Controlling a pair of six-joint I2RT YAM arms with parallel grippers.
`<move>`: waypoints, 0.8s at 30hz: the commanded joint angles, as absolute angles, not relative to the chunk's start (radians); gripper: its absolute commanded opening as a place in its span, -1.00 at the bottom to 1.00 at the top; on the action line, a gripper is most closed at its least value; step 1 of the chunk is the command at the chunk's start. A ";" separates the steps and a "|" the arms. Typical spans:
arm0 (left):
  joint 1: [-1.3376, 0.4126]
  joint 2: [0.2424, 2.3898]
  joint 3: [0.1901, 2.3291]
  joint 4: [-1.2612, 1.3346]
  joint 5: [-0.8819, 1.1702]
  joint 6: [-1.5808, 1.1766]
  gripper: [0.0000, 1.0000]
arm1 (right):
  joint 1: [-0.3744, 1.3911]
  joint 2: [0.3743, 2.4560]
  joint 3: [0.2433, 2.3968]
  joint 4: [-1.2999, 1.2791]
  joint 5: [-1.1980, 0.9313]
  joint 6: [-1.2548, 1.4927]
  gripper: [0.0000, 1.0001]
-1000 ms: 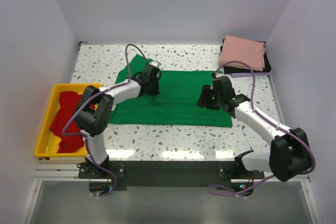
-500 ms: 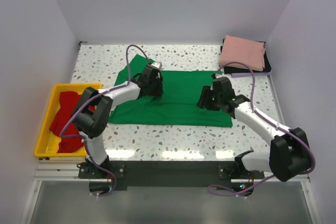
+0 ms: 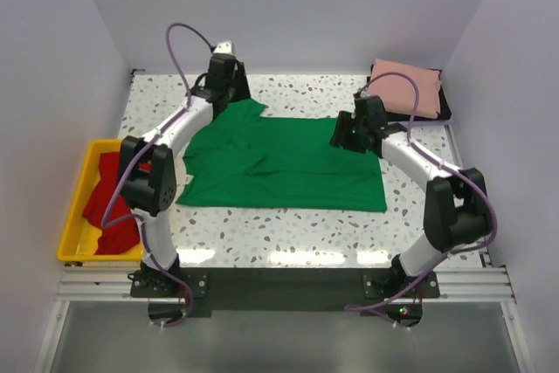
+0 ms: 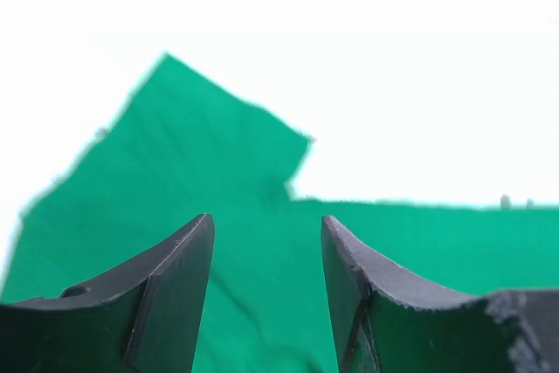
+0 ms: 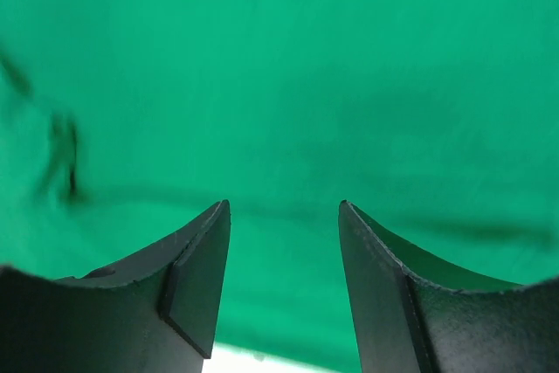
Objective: Fold and stack the t-shirts
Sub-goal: Fold the tshirt
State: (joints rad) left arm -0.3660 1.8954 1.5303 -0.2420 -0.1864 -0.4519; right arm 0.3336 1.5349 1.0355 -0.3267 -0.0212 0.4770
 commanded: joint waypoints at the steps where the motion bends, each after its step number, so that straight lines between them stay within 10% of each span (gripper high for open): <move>1: -0.302 2.027 1.679 -0.273 -0.233 -0.387 0.15 | 0.235 1.644 1.199 -0.275 -0.063 0.446 0.13; 24: -0.137 2.525 2.123 -0.198 -0.051 -0.219 0.30 | 0.155 1.858 1.471 -0.302 -0.061 0.356 0.08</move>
State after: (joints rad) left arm -0.1371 2.5050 2.0777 -0.2520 -0.1219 -0.2386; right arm 0.1642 1.9285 1.4418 -0.3073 -0.0696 0.3828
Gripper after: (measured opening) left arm 0.657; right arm 0.542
